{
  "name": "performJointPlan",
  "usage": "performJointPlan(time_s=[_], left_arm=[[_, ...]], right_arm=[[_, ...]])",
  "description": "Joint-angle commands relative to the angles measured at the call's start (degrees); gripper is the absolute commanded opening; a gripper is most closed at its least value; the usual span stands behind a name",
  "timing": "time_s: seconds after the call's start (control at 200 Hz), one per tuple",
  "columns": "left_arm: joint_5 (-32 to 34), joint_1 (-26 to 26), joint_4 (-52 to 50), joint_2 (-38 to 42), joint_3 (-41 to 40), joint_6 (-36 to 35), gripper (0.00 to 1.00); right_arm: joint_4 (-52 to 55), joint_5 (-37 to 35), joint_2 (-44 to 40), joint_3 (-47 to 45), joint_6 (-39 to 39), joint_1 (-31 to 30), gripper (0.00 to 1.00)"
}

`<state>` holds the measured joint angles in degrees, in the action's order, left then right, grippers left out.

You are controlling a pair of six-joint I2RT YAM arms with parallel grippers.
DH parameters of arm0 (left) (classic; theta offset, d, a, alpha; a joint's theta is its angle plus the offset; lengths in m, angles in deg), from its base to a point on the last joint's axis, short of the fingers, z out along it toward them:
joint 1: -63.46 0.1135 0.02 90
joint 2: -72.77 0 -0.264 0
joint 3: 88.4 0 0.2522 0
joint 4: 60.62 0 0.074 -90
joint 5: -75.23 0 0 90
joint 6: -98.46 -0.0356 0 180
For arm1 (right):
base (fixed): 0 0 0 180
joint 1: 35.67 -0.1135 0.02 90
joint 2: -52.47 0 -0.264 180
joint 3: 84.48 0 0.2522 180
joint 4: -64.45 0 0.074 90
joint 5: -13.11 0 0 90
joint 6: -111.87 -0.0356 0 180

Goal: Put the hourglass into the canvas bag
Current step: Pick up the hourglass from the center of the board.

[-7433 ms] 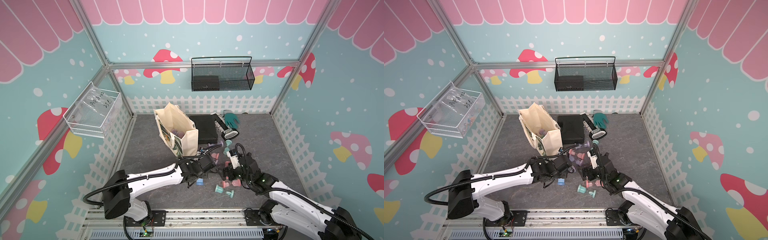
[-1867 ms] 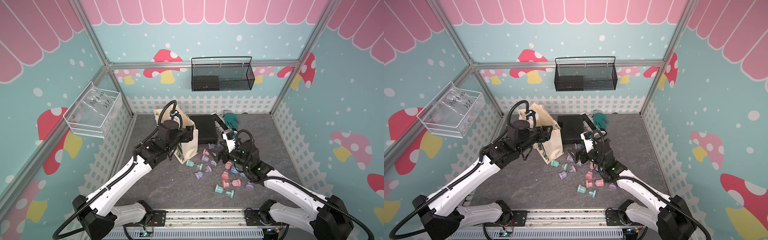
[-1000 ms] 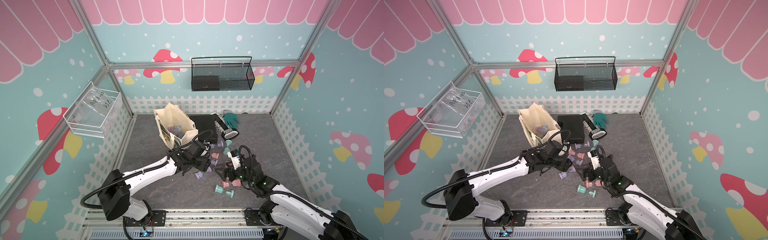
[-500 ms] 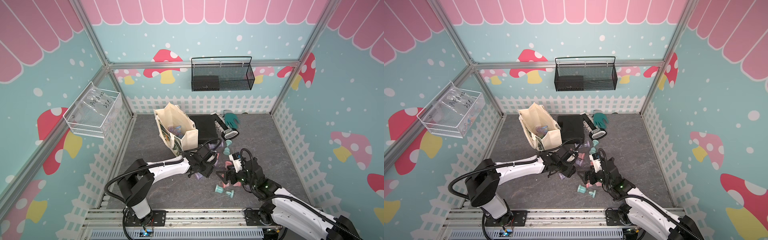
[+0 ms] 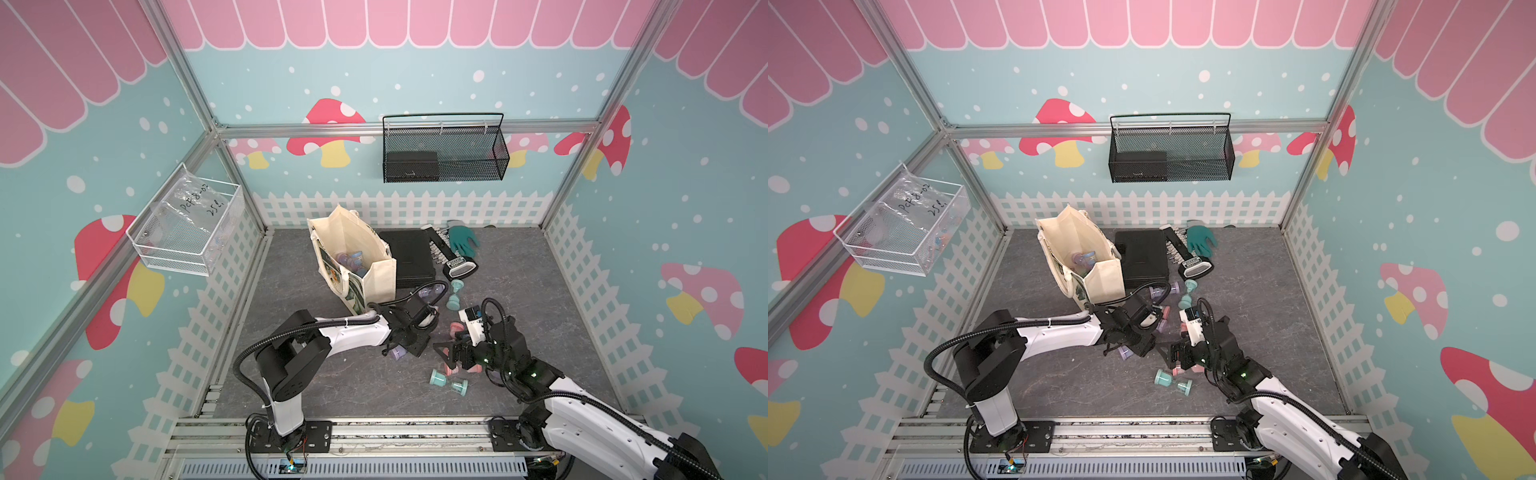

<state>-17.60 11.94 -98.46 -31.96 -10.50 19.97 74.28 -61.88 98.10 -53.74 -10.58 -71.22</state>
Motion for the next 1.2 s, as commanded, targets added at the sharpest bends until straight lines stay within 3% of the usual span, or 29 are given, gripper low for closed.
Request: performJointPlan(time_s=[0.0,0.525,1.196], left_arm=[[-0.9,-0.3,1.9,-1.1,1.1,-1.5,0.6],[1.1,-0.9,3.2,-2.7,-0.6,-1.3,0.52],[2.3,-1.6,4.0,4.5,-3.1,1.8,0.42]], right_arm=[[-0.3,-0.5,0.4,-0.6,-0.2,0.3,0.99],[-0.6,-1.2,1.3,-0.3,0.5,0.3,1.0],[-1.0,-2.4,1.0,0.9,1.7,0.2,1.0]])
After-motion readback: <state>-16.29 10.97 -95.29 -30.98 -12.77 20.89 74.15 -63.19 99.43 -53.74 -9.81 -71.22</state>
